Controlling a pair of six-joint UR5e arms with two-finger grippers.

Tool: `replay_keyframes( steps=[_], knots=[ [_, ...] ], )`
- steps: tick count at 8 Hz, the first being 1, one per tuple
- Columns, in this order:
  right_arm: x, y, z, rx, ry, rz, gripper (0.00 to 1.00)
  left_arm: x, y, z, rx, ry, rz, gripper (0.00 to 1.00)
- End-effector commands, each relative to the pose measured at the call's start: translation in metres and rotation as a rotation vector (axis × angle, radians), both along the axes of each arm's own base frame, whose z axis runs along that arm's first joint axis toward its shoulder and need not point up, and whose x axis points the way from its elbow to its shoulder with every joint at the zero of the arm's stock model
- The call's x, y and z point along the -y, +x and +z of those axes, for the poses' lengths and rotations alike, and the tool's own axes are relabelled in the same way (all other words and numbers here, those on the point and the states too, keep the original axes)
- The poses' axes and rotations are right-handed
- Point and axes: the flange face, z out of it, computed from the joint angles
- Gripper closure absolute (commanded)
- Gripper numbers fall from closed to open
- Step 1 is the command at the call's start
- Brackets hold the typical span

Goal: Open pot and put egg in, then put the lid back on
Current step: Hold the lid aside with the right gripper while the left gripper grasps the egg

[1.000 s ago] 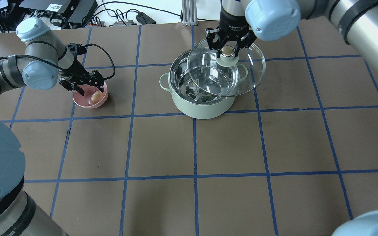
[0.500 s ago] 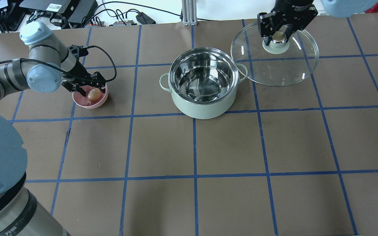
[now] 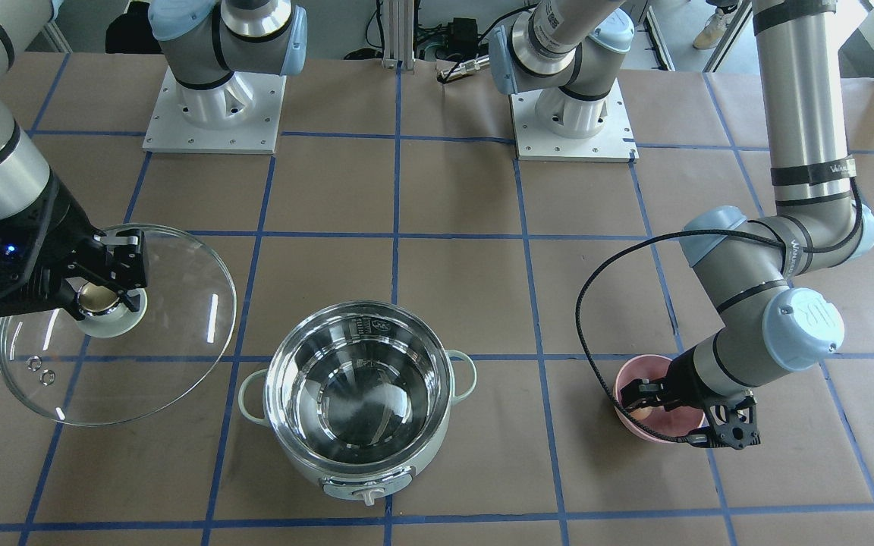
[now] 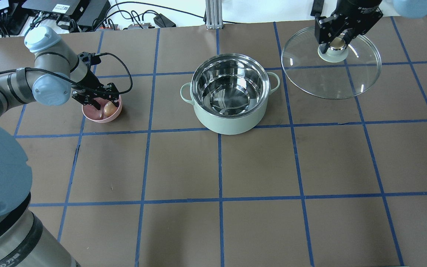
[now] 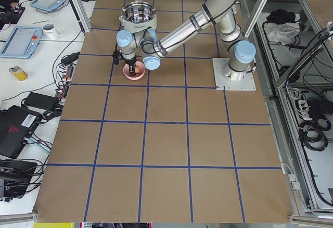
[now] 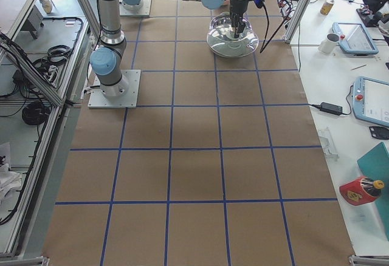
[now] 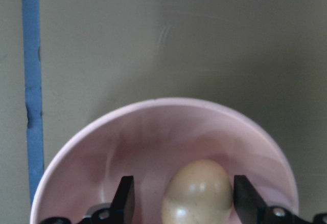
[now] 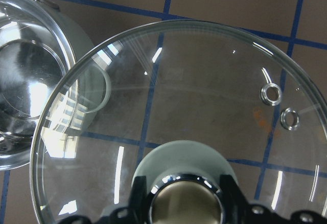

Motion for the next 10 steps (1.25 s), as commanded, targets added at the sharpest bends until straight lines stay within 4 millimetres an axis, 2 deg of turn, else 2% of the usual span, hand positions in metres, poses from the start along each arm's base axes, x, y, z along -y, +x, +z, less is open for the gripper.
replay_keyframes(
  steps=[1, 3, 4, 5, 6, 8, 9, 10],
  knots=[
    [-0.004, -0.007, -0.003, -0.014, 0.003, 0.053, 1.0, 0.0, 0.001, 0.0, 0.008, 0.0, -0.008, 0.59],
    [-0.004, -0.007, -0.003, -0.012, 0.004, 0.068, 1.0, 0.0, 0.001, 0.005, 0.01, -0.006, 0.002, 0.93],
    [-0.004, -0.007, -0.005, -0.013, 0.008, 0.073, 1.0, -0.001, 0.001, 0.014, 0.016, -0.016, 0.01, 1.0],
    [-0.004, -0.007, -0.006, -0.013, 0.009, 0.073, 1.0, -0.001, 0.001, 0.016, 0.017, -0.017, 0.034, 1.0],
    [-0.004, -0.008, -0.006, -0.013, 0.009, 0.075, 1.0, -0.003, -0.002, 0.038, 0.022, -0.033, 0.059, 1.0],
    [-0.004, -0.007, -0.007, -0.012, 0.012, 0.075, 1.0, -0.033, -0.015, 0.099, 0.024, 0.042, 0.089, 1.0],
    [-0.004, -0.007, -0.007, -0.001, 0.012, 0.078, 1.0, -0.042, -0.041, 0.125, 0.028, 0.063, 0.11, 1.0],
    [-0.005, -0.01, -0.009, 0.001, 0.018, 0.074, 1.0, -0.044, -0.086, 0.159, 0.047, 0.053, 0.079, 1.0]
  ],
)
